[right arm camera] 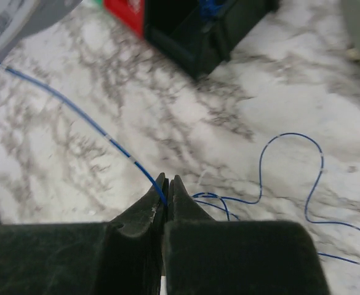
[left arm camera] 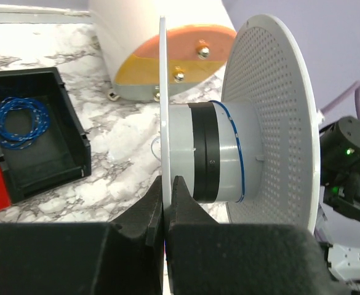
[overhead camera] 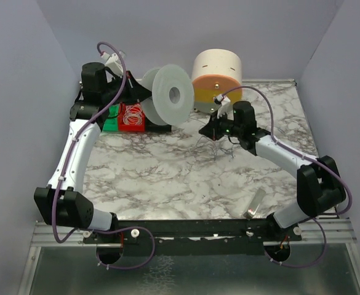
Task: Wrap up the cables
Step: Wrap the cable around the cable reel.
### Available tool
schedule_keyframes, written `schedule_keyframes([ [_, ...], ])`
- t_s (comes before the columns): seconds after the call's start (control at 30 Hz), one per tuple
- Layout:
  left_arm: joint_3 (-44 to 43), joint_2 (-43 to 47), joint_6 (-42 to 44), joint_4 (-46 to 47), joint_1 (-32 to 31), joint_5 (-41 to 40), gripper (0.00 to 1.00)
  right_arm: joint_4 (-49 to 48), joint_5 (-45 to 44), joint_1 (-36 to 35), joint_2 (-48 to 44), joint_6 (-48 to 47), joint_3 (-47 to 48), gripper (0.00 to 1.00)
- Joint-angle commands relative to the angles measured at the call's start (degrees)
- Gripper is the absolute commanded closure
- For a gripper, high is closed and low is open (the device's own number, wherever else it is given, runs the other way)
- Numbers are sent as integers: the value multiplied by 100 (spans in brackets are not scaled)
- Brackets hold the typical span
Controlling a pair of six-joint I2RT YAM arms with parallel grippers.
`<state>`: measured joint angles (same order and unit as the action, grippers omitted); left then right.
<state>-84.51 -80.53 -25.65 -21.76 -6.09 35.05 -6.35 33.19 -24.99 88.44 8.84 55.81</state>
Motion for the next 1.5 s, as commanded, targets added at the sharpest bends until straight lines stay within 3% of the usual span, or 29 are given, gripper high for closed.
schedule_keyframes([
  [0.0,91,328,141,296,29,742,100,-554,-2265,237,-358,150,-60,100],
  [0.2,409,465,790,-249,-34,586,100,-668,-3108,538,-305,267,377,100],
  [0.4,600,583,1855,-1100,-556,-403,100,-438,-3451,817,-236,214,948,100],
  [0.6,603,680,2360,-1503,-953,-1142,100,-395,-3966,1153,-509,-9,1147,100],
  [1.17,404,1102,2940,-1933,-1342,-2398,100,3,-3562,2123,-909,85,1521,100],
  [1.47,-893,1311,2591,-1584,-1334,-4436,100,779,-2841,3100,-1382,-414,1255,98],
])
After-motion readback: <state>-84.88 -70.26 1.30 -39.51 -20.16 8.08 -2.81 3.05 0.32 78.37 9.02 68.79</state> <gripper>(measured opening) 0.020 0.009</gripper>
